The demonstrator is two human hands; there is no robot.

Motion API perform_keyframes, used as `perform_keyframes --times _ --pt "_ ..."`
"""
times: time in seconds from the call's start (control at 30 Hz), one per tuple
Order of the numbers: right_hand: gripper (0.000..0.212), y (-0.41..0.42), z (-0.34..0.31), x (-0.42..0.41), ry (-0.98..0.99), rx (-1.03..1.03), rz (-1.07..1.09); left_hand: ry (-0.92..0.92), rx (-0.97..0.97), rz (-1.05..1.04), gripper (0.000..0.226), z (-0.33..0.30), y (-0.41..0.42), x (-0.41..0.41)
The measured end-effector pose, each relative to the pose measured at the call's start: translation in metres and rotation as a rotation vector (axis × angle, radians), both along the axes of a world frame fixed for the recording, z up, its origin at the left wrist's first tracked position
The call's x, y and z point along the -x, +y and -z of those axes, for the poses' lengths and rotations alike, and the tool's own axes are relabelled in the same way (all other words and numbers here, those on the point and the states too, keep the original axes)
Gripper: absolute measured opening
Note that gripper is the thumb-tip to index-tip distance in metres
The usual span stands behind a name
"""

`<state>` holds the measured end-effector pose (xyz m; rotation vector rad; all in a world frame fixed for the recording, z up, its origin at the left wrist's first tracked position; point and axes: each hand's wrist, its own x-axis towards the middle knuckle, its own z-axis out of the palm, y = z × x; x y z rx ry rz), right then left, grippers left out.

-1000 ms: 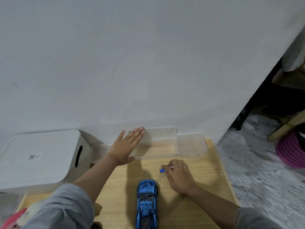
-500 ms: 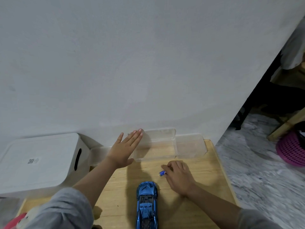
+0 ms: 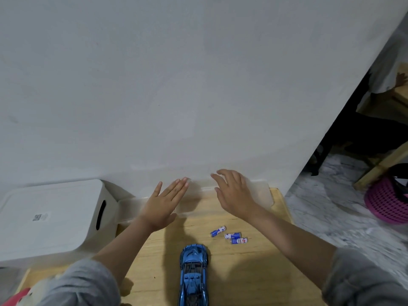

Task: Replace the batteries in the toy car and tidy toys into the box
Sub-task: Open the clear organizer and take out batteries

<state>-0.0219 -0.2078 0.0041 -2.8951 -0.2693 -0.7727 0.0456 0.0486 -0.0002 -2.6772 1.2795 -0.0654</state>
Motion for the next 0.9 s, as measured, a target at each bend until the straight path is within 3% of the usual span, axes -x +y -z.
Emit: perform_keyframes --times 0.3,0.57,0.7,0.9 --pt "0.066 0.009 0.006 0.010 0.271 0.043 -0.087 -0.119 0.089 0.055 0.091 0.010 -0.015 0.024" --pt "0.078 0.012 0.018 0.033 0.540 0.019 -0.119 0.077 0.077 -0.001 0.074 0.017 -0.036 0.032" --pt "0.074 0.015 0.019 0.038 0.561 0.044 -0.128 0.135 0.051 -0.061 0.059 0.024 -0.037 0.033" --pt "0.067 0.019 0.028 0.039 0.498 0.039 -0.100 0.157 0.093 -0.076 0.055 0.028 -0.038 0.031"
